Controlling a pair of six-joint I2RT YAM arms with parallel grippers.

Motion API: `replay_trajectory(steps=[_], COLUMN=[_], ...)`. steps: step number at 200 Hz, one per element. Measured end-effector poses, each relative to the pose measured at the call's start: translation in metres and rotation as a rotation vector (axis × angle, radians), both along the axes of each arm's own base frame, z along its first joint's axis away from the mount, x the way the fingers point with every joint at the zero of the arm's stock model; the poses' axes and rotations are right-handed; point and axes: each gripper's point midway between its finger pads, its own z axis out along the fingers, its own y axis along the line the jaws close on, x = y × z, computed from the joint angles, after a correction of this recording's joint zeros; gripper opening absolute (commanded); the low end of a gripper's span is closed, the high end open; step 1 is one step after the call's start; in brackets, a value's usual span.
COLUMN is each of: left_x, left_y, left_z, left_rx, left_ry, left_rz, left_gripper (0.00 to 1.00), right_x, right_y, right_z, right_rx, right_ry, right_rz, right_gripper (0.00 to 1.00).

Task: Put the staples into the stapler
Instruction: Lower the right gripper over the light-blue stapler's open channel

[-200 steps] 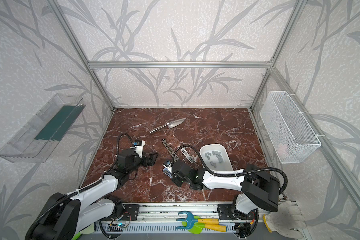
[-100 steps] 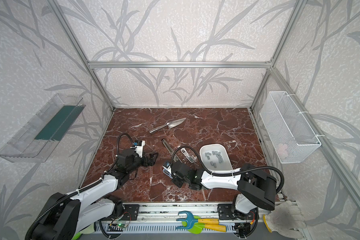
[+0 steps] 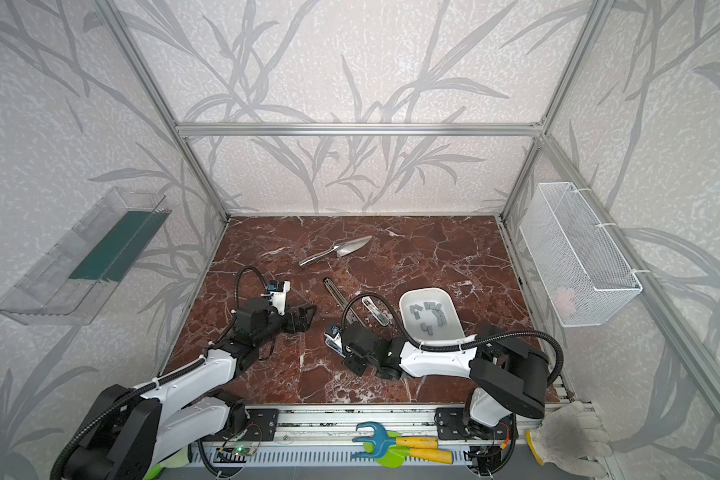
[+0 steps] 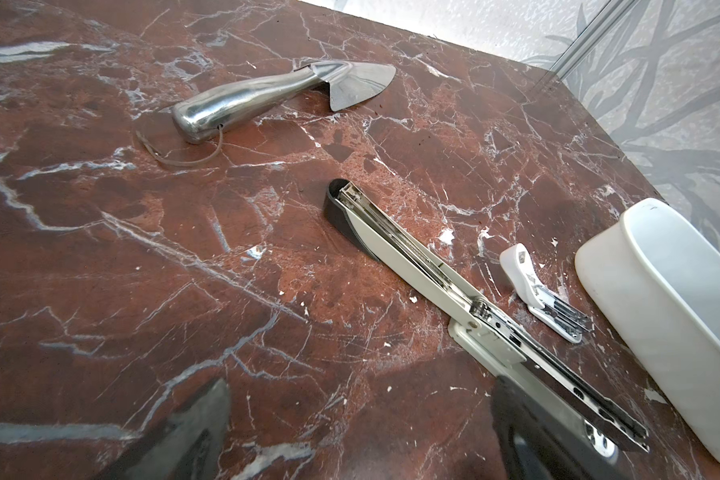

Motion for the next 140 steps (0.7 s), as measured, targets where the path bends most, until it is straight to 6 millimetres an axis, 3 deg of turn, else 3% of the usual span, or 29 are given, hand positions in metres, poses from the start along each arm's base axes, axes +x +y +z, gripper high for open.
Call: replay_trajectory(steps=[140], left_x=[-0.0003], left_y=[-0.0009], left_z=[-0.0001], left_rx=[0.006], left_ry=[-0.003], left_rz=[-0.006], left_gripper=[0.98], right_x=[0.0025], right_y=[0.0029], right_z=[-0.0067], right_rx=[-0.029], right_ry=[0.009], right_rz=[-0.004], right_gripper=[0.04])
